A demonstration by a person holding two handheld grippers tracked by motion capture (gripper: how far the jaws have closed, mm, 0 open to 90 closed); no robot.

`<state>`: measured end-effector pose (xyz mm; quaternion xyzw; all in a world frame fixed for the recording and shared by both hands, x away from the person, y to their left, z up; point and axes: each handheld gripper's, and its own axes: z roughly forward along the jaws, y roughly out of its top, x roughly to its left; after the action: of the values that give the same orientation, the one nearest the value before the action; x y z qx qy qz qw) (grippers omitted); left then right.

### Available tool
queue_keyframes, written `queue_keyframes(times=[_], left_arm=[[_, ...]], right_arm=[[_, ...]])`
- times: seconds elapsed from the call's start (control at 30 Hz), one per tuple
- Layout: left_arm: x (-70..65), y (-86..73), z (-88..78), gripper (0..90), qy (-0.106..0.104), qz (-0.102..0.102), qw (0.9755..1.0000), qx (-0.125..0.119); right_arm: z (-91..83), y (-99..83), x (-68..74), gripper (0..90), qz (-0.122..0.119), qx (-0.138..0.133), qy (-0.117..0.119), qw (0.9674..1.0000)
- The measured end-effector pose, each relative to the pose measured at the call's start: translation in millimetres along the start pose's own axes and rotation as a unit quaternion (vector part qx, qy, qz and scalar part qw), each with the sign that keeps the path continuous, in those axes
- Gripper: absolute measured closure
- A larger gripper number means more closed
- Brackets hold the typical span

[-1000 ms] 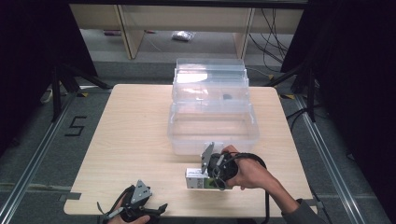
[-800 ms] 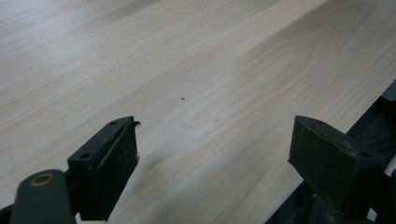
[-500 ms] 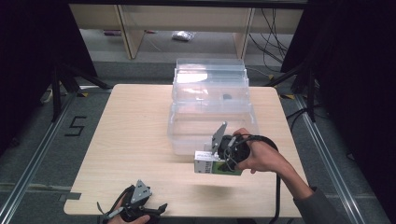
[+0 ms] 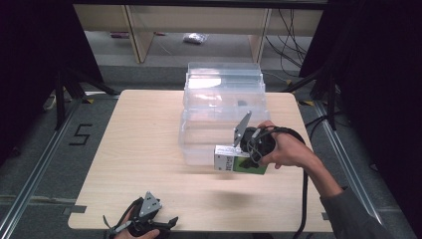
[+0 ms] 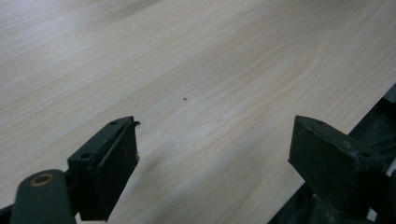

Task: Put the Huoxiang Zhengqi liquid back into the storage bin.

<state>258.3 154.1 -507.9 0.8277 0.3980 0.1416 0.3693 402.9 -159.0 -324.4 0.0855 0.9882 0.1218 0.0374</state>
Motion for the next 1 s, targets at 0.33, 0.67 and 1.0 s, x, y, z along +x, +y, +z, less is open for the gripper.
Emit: queue_keyframes(times=[0.33,0.67,1.0], left_arm=[[-1.0,0.1,0.6,14.8,-0.001,-0.005,1.0,-0.006],[-0.1,-0.1,-0.1,14.9,-0.002,0.002,1.0,0.002],[0.1,0.0,-0.3,14.9,0.0,0.006,1.0,0.003]], right_arm=[[-19.7,1.8,-20.0,65.3,0.015,0.004,-0.014,0.9998],[-24.4,0.7,-44.9,65.3,0.016,0.011,-0.025,0.9995],[-21.9,-1.3,-63.5,65.3,0.05,0.021,-0.025,0.9982]])
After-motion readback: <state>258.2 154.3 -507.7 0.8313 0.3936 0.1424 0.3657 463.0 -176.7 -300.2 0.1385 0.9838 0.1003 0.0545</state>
